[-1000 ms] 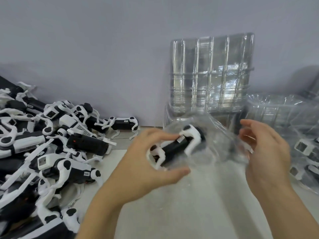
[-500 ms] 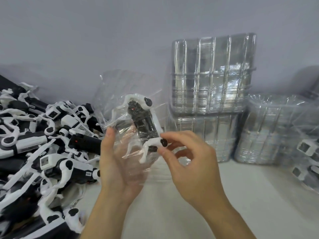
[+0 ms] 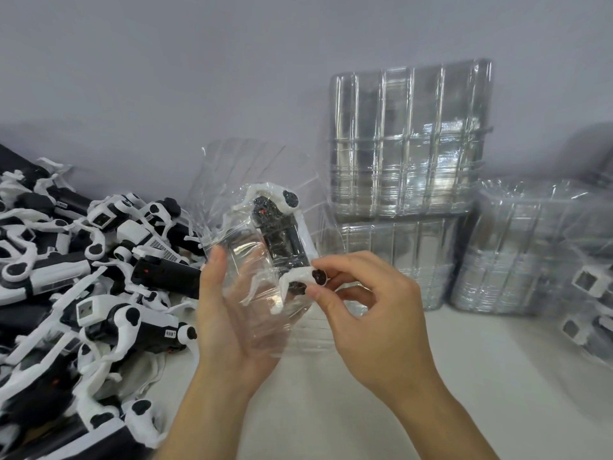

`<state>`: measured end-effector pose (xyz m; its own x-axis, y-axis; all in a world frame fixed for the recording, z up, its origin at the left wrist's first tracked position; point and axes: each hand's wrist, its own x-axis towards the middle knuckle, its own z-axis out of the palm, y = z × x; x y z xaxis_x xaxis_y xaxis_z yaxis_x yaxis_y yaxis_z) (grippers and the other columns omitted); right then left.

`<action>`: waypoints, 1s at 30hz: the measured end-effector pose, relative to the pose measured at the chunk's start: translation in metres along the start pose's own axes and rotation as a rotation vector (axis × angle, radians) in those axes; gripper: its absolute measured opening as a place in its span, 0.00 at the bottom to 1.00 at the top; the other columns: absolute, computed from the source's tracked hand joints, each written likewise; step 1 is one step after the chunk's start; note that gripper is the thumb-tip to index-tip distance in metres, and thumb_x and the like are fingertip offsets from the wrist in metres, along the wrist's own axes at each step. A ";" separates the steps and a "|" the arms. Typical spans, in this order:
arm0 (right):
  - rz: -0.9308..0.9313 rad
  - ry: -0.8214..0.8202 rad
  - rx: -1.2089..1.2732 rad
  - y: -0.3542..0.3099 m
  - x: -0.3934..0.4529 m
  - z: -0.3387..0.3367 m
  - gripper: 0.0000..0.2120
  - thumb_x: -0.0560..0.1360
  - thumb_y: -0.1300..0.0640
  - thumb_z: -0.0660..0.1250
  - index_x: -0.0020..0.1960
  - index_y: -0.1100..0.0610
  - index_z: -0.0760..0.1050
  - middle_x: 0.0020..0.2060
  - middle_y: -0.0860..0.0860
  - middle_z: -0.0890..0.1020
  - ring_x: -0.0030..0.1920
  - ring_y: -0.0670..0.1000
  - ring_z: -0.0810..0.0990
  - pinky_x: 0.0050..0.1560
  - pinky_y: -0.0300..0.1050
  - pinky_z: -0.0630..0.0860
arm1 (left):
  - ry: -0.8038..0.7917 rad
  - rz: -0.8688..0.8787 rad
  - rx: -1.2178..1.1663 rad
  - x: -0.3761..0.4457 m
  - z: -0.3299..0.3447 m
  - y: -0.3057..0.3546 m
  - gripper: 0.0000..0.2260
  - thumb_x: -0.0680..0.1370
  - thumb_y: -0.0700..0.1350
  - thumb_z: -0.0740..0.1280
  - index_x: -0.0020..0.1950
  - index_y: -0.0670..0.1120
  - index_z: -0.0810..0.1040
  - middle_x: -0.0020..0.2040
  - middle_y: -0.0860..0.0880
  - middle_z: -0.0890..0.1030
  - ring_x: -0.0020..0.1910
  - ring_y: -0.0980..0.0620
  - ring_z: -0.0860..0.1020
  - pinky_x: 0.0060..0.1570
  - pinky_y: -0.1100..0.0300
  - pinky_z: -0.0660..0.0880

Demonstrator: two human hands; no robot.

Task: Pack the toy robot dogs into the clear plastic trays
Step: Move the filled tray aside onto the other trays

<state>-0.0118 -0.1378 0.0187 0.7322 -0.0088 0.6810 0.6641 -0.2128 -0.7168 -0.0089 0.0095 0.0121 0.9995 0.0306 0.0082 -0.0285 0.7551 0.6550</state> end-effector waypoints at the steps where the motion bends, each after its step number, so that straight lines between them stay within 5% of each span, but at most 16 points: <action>1: 0.001 -0.002 0.000 0.000 0.000 0.000 0.13 0.70 0.64 0.77 0.50 0.49 0.84 0.42 0.42 0.81 0.42 0.46 0.83 0.43 0.35 0.80 | -0.003 -0.001 0.010 0.000 0.000 0.000 0.33 0.52 0.65 0.81 0.51 0.48 0.87 0.49 0.42 0.86 0.44 0.36 0.85 0.45 0.42 0.82; 17: 0.009 -0.026 -0.071 0.002 -0.001 -0.005 0.11 0.70 0.64 0.78 0.47 0.51 0.83 0.40 0.42 0.81 0.42 0.47 0.82 0.41 0.31 0.76 | -0.014 -0.007 0.124 0.001 -0.003 -0.002 0.32 0.54 0.68 0.79 0.48 0.48 0.88 0.49 0.43 0.87 0.44 0.39 0.86 0.43 0.47 0.82; 26: 0.094 -0.049 -0.086 0.002 0.001 -0.014 0.06 0.76 0.54 0.66 0.45 0.50 0.82 0.40 0.42 0.83 0.45 0.47 0.82 0.44 0.42 0.77 | 0.044 -0.015 0.121 0.000 0.003 -0.003 0.39 0.57 0.64 0.80 0.62 0.45 0.83 0.58 0.37 0.84 0.51 0.36 0.84 0.41 0.45 0.82; 30: 0.058 0.015 -0.109 -0.003 0.003 -0.014 0.13 0.77 0.54 0.64 0.60 0.50 0.81 0.50 0.39 0.82 0.54 0.45 0.80 0.52 0.40 0.77 | 0.000 0.013 0.168 -0.003 0.006 -0.004 0.25 0.63 0.63 0.74 0.54 0.49 0.87 0.50 0.41 0.86 0.45 0.43 0.86 0.38 0.52 0.82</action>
<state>-0.0133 -0.1504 0.0250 0.7659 -0.0386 0.6418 0.5997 -0.3167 -0.7349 -0.0117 0.0027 0.0136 0.9991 0.0393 0.0173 -0.0383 0.6346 0.7719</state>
